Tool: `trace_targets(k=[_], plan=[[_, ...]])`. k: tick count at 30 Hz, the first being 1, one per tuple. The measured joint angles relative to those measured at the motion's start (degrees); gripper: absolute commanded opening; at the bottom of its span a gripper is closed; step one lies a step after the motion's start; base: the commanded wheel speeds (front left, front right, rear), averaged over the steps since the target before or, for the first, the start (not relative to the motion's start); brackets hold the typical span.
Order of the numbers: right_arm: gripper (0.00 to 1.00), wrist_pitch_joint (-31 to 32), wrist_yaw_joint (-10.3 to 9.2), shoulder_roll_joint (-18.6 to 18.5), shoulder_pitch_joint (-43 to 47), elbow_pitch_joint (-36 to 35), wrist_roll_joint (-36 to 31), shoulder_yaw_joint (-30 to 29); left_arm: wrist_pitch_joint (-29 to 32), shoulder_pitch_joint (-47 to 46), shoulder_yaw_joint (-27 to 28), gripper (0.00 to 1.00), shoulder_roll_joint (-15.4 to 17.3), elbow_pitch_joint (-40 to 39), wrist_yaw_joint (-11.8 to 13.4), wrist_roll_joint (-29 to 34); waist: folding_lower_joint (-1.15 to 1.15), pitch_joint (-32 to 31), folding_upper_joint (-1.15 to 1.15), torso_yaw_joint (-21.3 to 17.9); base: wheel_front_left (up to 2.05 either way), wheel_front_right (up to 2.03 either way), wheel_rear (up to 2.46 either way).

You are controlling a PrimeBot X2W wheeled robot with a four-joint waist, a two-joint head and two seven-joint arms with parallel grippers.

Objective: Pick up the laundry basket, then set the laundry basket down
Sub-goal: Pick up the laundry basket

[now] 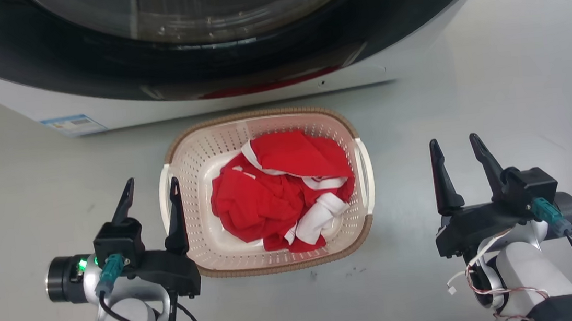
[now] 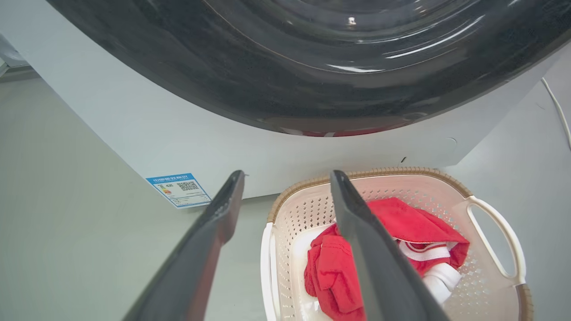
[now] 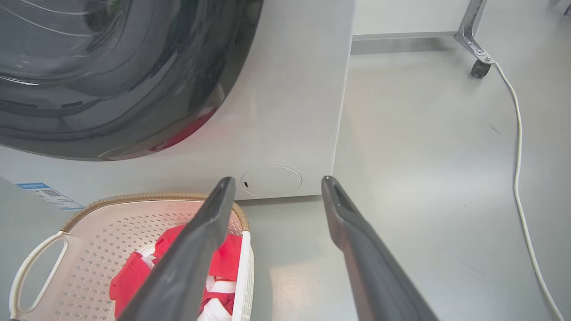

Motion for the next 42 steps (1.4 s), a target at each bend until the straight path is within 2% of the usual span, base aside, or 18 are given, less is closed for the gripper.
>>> trace_targets(k=[7, 26, 42], plan=[[1.00, -0.02, 0.16, 0.45, -5.36, 3.60, 0.25, 1.37, 0.49, -4.92, 0.80, 1.00, -0.22, 4.57, -0.02, -1.46, 0.00, 6.88, 0.00, -0.06, 0.00, 0.00, 0.00], [1.00, -0.15, 1.18, 0.58, -17.13, 7.82, 0.16, 3.64, -0.12, -15.49, 2.25, 1.00, -1.12, 11.92, 0.37, -1.51, 0.00, 21.88, 0.00, 0.59, 0.00, 0.00, 0.00], [1.00, -0.58, 1.65, 0.62, -21.24, 12.46, 1.15, 7.42, -1.30, -19.66, 3.57, 1.00, -1.52, 19.50, 1.03, -1.60, -0.01, 26.67, -0.01, 0.96, 0.00, 0.00, 0.00]])
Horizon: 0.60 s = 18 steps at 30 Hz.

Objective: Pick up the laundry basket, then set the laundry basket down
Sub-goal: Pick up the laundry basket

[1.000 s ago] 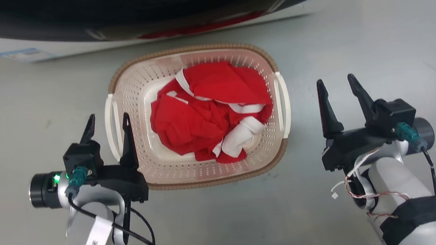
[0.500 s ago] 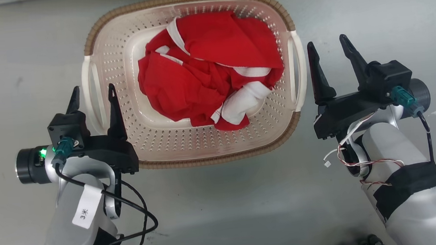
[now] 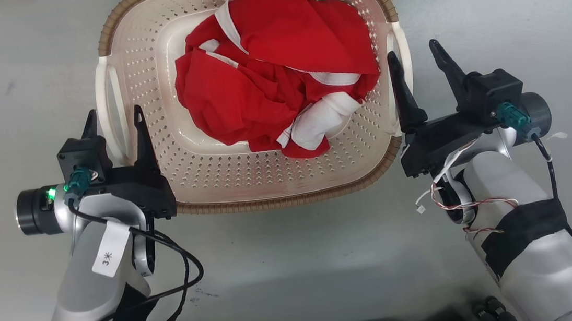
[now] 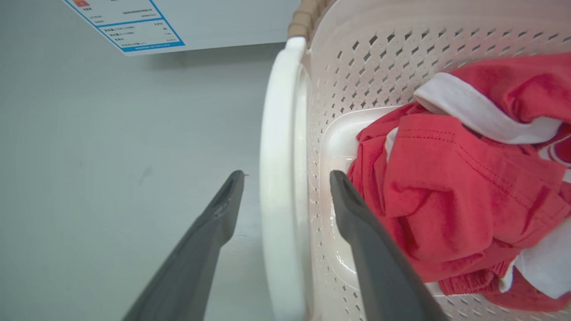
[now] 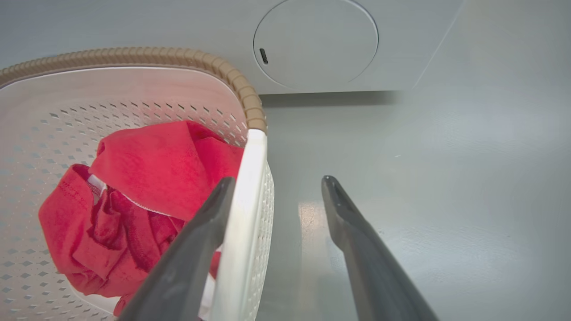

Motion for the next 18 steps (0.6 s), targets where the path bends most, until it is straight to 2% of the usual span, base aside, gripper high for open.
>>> trace_targets(k=[4, 11, 15, 17, 18], plan=[[1.00, 0.00, -0.56, 0.00, -1.12, 0.98, 1.77, 1.96, -0.01, -1.67, -0.51, 1.00, -0.23, 1.66, -0.01, 0.07, 0.00, 0.49, 0.00, 0.15, 0.00, 0.00, 0.00], [1.00, 0.00, -2.79, -0.01, -2.28, 3.24, 7.33, 5.84, -0.12, -4.70, -1.21, 1.00, -0.42, 4.98, -0.12, 0.21, 0.00, 0.96, 0.00, 0.87, 0.00, 0.00, 0.00], [1.00, 0.00, -3.61, -0.01, -3.12, 4.53, 10.02, 8.04, -0.24, -5.88, -1.66, 1.00, -0.60, 6.97, -0.93, 0.21, 0.00, 0.93, 0.00, 1.32, 0.00, 0.00, 0.00], [1.00, 0.00, -4.07, -0.01, -3.35, 4.87, 11.31, 9.06, -0.24, -6.30, -1.81, 0.97, -0.67, 7.81, -1.14, 0.21, 0.00, 0.86, 0.00, 1.51, 0.00, 0.00, 0.00], [1.00, 0.00, -4.09, -0.01, -3.38, 5.08, 11.81, 9.59, -0.24, -6.57, -1.88, 0.91, -0.71, 8.44, -1.54, 0.21, 0.00, 0.82, 0.00, 1.60, 0.00, 0.00, 0.00]])
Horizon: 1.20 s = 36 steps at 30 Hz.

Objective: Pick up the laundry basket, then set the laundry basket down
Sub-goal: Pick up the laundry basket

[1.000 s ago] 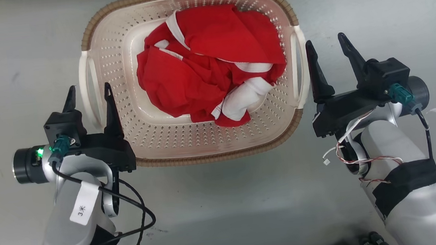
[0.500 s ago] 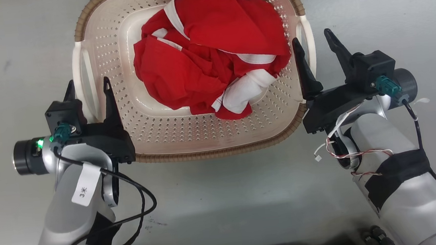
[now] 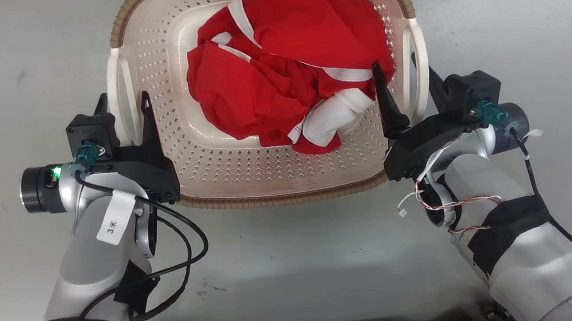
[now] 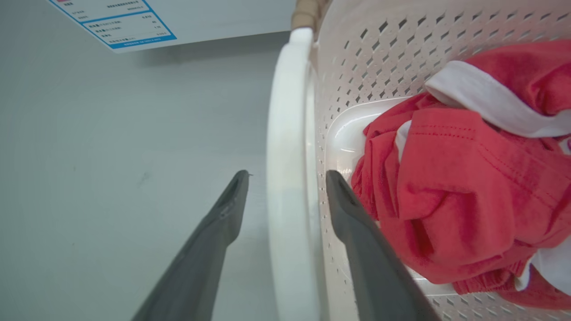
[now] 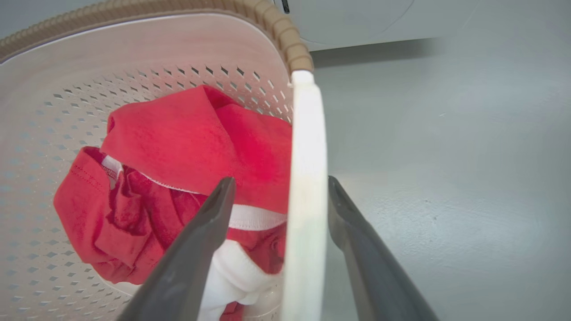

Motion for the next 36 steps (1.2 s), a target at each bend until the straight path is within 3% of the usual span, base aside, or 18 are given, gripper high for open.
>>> trace_targets(k=[2, 3, 6, 7, 8, 9, 28, 36], plan=[[1.00, 0.00, -0.41, 0.00, -0.19, 0.55, 1.19, 0.88, 0.00, -0.49, -0.21, 0.81, -0.02, 0.85, -0.13, 0.00, 0.00, -0.07, 0.00, 0.14, 0.00, 0.00, 0.00], [1.00, 0.00, -0.45, 0.00, -0.41, 0.85, 1.91, 1.29, 0.00, -0.70, -0.43, 0.71, -0.02, 1.31, -0.62, 0.01, 0.00, -0.10, 0.00, 0.20, 0.00, 0.00, 0.00], [0.97, 0.00, -0.52, 0.00, -1.28, 1.47, 3.19, 2.20, 0.01, -1.30, -1.35, 0.24, -0.25, 2.66, -1.11, 0.40, 0.00, -0.21, 0.00, 0.33, 0.00, 0.00, 0.00], [0.68, 0.00, -0.70, 0.00, -1.49, 1.91, 3.54, 2.41, 0.00, -1.50, -1.63, 0.02, -0.49, 3.05, -1.32, 0.41, 0.00, -0.29, 0.00, 0.36, 0.00, 0.00, 0.00], [0.28, 0.00, -0.89, 0.00, -1.66, 2.55, 3.82, 2.60, 0.00, -1.55, -1.83, 0.00, -0.51, 3.52, -1.74, 0.41, 0.00, -0.42, 0.00, 0.39, 0.00, 0.00, 0.00], [0.00, 0.00, -0.93, 0.00, -1.73, 3.09, 4.30, 2.78, 0.00, -1.55, -2.03, 0.00, -0.59, 3.97, -1.99, 0.41, 0.00, -0.60, 0.00, 0.42, 0.00, 0.00, 0.00], [0.00, 0.05, -1.43, 0.27, -1.83, 12.13, 11.90, 6.77, -0.01, -1.44, -3.63, 0.00, -2.10, 11.60, -2.12, -0.99, 0.00, -8.35, 0.00, 0.10, 0.00, 0.00, 0.00], [0.00, 1.65, -1.43, 0.27, -0.46, 14.46, 15.30, 11.05, 1.12, 1.72, -8.43, 0.00, -1.77, 11.80, -2.08, -6.70, 0.00, -14.69, 0.00, -0.45, 0.00, 0.00, 0.00]])
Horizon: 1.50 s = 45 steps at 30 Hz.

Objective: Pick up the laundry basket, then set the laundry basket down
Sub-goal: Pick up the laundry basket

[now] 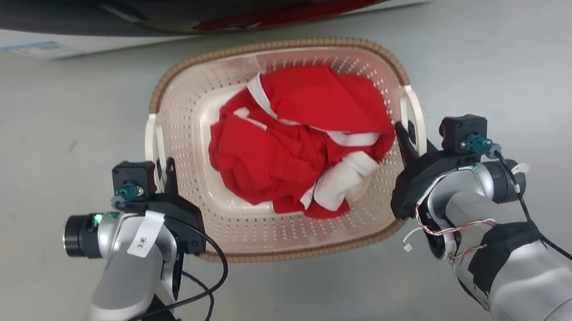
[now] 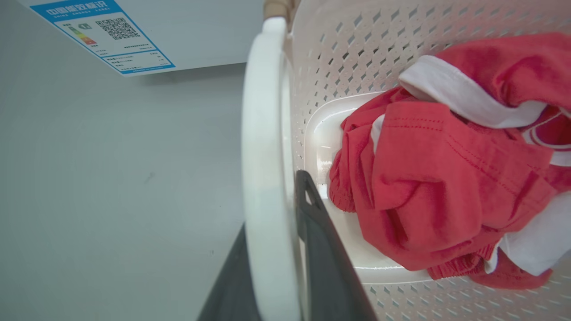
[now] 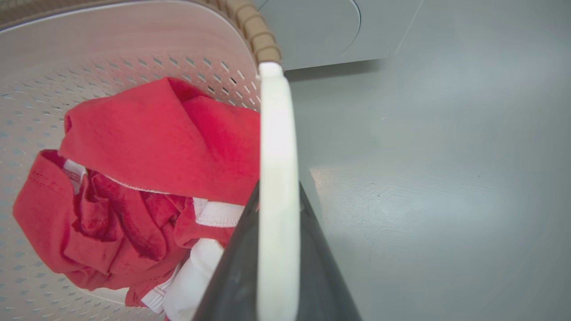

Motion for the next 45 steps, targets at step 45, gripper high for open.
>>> trace_targets(k=[45], plan=[[0.00, 15.28, -0.01, 0.03, 18.13, 4.41, 13.67, 14.11, 15.26, 20.46, -19.16, 0.00, 0.89, -0.97, 2.59, -17.01, -0.01, -37.08, -0.01, -0.06, 0.00, 0.00, 0.00]])
